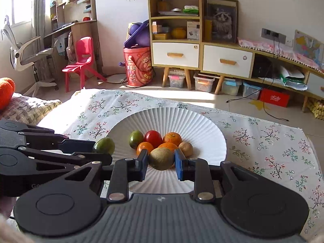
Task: Organize fruits
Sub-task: 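Carry the lime and brown fruit into the white bowl and open both tools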
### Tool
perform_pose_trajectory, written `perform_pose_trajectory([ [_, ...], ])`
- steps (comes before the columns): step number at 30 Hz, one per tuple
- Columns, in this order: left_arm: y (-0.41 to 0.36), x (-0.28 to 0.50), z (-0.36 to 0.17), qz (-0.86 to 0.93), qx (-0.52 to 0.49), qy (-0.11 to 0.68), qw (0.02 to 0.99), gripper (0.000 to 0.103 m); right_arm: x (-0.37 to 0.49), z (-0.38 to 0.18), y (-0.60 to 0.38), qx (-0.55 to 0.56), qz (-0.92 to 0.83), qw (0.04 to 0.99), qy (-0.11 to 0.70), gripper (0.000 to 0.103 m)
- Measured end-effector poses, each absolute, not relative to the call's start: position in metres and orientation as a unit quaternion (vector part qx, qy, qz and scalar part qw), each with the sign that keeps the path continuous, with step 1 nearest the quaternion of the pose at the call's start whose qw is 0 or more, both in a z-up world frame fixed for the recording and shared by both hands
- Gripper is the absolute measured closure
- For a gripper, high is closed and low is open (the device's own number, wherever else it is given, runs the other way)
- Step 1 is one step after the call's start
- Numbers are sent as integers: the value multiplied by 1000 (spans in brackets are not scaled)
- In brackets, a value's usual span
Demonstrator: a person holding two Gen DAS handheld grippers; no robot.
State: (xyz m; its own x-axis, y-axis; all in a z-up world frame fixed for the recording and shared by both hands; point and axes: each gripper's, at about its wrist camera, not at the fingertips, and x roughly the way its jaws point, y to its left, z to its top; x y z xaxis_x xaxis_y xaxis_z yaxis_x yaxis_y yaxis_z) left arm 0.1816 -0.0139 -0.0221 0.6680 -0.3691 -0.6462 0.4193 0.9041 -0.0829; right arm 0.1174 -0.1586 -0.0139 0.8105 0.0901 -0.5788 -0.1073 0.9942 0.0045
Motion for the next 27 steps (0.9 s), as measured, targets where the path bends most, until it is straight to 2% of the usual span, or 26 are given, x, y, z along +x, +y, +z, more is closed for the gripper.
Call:
perform_pose_trajectory([
  [27,-48,200,-48,-234,36,372,898,91,147,-41,-183,-30,5,943,331,78],
])
